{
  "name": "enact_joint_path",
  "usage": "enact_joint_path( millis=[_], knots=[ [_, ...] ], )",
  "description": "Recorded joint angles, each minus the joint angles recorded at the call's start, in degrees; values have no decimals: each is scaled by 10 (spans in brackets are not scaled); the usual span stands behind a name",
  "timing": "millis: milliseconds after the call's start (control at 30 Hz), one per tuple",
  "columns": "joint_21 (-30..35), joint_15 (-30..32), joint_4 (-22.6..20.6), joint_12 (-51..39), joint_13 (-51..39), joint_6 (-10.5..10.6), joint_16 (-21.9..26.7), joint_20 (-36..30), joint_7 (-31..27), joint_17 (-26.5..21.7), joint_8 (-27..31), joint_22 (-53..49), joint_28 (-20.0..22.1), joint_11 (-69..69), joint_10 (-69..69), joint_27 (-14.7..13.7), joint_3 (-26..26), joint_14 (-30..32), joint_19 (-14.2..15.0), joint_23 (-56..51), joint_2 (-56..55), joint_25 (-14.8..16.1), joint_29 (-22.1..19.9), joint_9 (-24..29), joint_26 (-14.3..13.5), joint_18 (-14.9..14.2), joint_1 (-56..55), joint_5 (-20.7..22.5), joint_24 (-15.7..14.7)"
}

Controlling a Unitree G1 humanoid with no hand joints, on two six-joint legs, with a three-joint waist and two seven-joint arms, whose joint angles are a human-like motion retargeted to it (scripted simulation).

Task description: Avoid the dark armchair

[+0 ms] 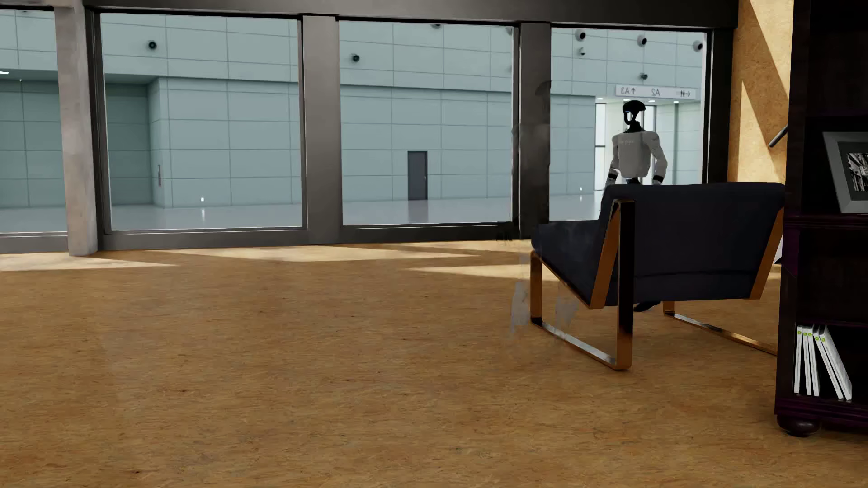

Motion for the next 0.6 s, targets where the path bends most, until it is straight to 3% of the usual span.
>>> enact_joint_path(
  millis=[233,400,600],
  knots=[
    [-15,-19,12,1,-28,3,-2,-64,0,21,0,29,0,-10,-39,0,0,-28,0,-21,6,0,0,-8,0,0,45,7,0],
    [7,-25,13,-10,-22,5,6,-41,0,39,0,36,0,-7,-44,0,-7,-43,0,-67,0,0,0,-8,0,0,56,8,0],
    [16,-30,17,-19,-9,9,10,-26,0,38,0,21,0,11,-49,0,-33,-68,0,-44,-13,0,0,-12,0,0,73,14,0]
  ],
)
